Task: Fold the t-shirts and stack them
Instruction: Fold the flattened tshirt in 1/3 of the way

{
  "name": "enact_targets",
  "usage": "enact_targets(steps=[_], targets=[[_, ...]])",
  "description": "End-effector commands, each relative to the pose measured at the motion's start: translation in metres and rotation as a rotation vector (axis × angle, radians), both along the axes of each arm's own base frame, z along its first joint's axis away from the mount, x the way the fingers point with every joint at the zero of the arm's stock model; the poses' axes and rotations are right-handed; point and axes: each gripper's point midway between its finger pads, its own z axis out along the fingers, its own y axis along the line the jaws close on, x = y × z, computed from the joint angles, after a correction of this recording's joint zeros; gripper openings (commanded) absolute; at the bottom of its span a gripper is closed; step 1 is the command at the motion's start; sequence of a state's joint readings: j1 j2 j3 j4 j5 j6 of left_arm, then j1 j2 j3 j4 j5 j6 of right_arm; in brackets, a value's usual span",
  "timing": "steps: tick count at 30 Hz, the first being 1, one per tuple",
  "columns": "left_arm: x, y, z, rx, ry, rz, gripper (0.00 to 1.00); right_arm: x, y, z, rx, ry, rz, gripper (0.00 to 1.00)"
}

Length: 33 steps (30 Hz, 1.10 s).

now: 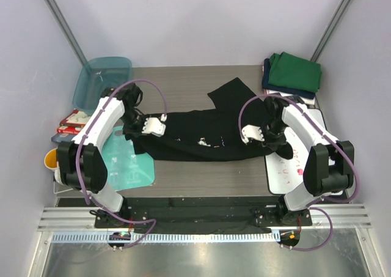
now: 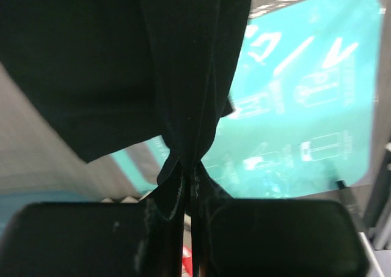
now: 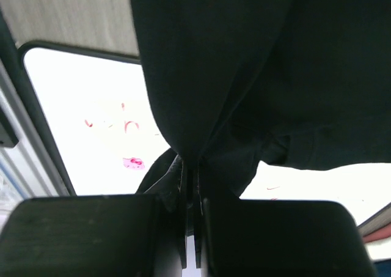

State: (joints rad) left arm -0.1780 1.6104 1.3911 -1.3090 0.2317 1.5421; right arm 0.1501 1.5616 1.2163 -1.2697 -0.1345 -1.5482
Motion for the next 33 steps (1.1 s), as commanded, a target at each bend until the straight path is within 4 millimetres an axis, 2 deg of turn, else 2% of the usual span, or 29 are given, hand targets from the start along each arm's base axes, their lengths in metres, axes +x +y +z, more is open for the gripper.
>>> enact_targets(steps=[1,4,7,8,10,11,12,13,14,15,16,17,18,19,20,21,22,23,24,25,26,27,28,29,30,31,32,33], targets=[[-0.067,0.006,0.025,0.009,0.273,-0.032,0.00,-0.019,-0.006,0.008,-0.031,0.009,0.093,0.01],[-0.072,0.012,0.021,0.024,0.260,-0.132,0.00,-0.024,-0.005,0.005,-0.032,0.019,0.107,0.01],[-0.067,0.012,0.019,0.031,0.255,-0.109,0.00,-0.021,0.000,0.005,-0.025,-0.003,0.103,0.01],[-0.065,0.011,0.019,0.031,0.254,-0.097,0.00,-0.013,0.000,0.005,-0.025,-0.029,0.094,0.01],[-0.043,0.006,0.025,0.020,0.198,-0.017,0.00,0.000,0.001,0.010,-0.031,-0.078,0.077,0.01],[-0.020,-0.001,0.039,-0.014,0.113,0.023,0.00,0.014,0.002,0.013,-0.027,-0.131,0.041,0.01],[-0.002,-0.009,0.043,-0.052,0.079,0.062,0.00,0.026,0.003,0.021,-0.030,-0.178,0.031,0.01],[0.009,-0.014,0.050,-0.074,0.060,0.116,0.00,0.038,0.004,0.025,-0.031,-0.221,0.017,0.01],[0.034,-0.021,0.073,-0.115,-0.030,0.149,0.00,0.059,0.007,0.030,-0.017,-0.294,-0.016,0.01],[0.049,-0.028,0.071,-0.136,-0.030,0.180,0.00,0.077,0.010,0.041,-0.010,-0.358,-0.027,0.01],[0.063,-0.030,0.076,-0.143,-0.057,0.282,0.00,0.092,0.010,0.045,-0.012,-0.406,-0.042,0.01],[0.092,-0.035,0.090,-0.165,-0.161,0.311,0.00,0.120,0.013,0.056,0.001,-0.507,-0.051,0.01],[0.109,-0.030,0.079,-0.117,-0.174,0.329,0.00,0.145,0.014,0.058,-0.003,-0.553,-0.054,0.01],[0.125,-0.026,0.079,-0.094,-0.225,0.353,0.00,0.167,0.013,0.064,-0.011,-0.619,-0.069,0.01],[0.158,-0.027,0.084,-0.097,-0.340,0.371,0.00,0.211,0.015,0.096,0.017,-0.774,-0.089,0.01],[0.181,-0.023,0.088,-0.082,-0.426,0.393,0.00,0.238,0.017,0.092,0.019,-0.800,-0.095,0.01],[0.209,-0.007,0.091,0.010,-0.544,0.444,0.00,0.272,0.013,0.113,0.009,-0.915,-0.139,0.01],[0.249,-0.016,0.128,-0.031,-0.747,0.449,0.00,0.306,0.013,0.177,0.043,-1.071,-0.176,0.01],[0.269,-0.017,0.152,-0.041,-0.854,0.463,0.00,0.336,0.015,0.166,0.049,-1.073,-0.201,0.01],[0.292,-0.015,0.156,-0.008,-0.924,0.494,0.00,0.356,0.013,0.191,0.054,-1.146,-0.224,0.01],[0.310,-0.022,0.231,-0.066,-1.129,0.497,0.00,0.370,0.015,0.283,0.105,-1.353,-0.240,0.01],[0.321,-0.024,0.255,-0.070,-1.217,0.507,0.00,0.381,0.014,0.301,0.113,-1.414,-0.239,0.01],[0.328,-0.024,0.284,-0.073,-1.317,0.506,0.00,0.398,0.017,0.302,0.097,-1.453,-0.202,0.01],[0.331,-0.026,0.337,-0.112,-1.513,0.531,0.00,0.394,0.013,0.360,0.118,-1.625,-0.208,0.01],[0.329,-0.024,0.366,-0.057,-1.638,0.477,0.00,0.393,0.014,0.378,0.121,-1.693,-0.200,0.01],[0.337,-0.028,0.359,-0.027,-1.683,0.446,0.00,0.374,0.011,0.429,0.154,-1.837,-0.210,0.01],[0.308,-0.025,0.427,-0.109,-1.927,0.458,0.00,0.373,0.012,0.426,0.175,-1.844,-0.222,0.01],[0.298,-0.025,0.443,-0.071,-2.011,0.412,0.00,0.364,0.011,0.439,0.202,-1.885,-0.233,0.01]])
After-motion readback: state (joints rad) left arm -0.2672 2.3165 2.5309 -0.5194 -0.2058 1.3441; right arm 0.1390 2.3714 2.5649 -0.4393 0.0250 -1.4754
